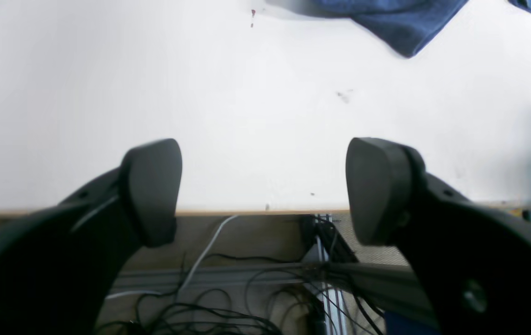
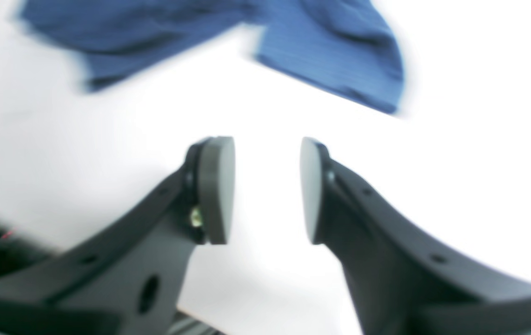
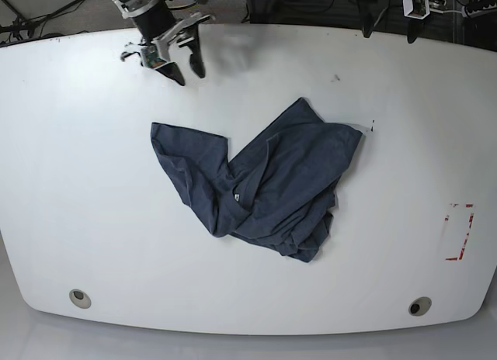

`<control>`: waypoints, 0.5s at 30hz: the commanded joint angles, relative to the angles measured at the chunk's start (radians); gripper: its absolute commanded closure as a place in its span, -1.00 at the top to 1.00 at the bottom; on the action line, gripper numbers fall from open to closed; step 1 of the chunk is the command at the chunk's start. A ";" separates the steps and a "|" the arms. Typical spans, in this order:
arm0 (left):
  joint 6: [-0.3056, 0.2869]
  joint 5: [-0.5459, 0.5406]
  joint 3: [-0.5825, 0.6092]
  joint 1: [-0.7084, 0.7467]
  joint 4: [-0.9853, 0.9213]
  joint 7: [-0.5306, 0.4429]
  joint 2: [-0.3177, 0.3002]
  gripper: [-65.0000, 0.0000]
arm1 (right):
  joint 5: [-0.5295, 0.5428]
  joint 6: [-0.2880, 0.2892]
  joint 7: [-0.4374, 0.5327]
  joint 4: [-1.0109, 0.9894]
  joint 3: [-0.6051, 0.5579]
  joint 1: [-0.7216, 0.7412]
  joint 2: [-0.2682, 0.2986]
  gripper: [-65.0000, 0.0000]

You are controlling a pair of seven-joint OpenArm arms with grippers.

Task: Fold the T-shirt properly
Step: 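Lower the right gripper onto the crumpled navy T-shirt and pinch it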

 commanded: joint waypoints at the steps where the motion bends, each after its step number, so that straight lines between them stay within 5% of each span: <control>1: 0.007 -0.002 -0.014 0.007 0.011 -0.026 -0.004 0.59 | 0.005 0.009 -0.033 0.020 -0.030 0.041 -0.005 -0.04; 10: 0.007 -0.002 -0.012 -0.036 -0.007 -0.026 -0.004 0.59 | 0.012 0.005 -0.305 0.006 -0.196 0.301 -0.011 0.17; 15: 0.007 -0.002 -0.014 -0.058 -0.007 -0.026 -0.004 0.59 | 0.005 0.005 -0.458 -0.040 -0.201 0.444 -0.100 0.17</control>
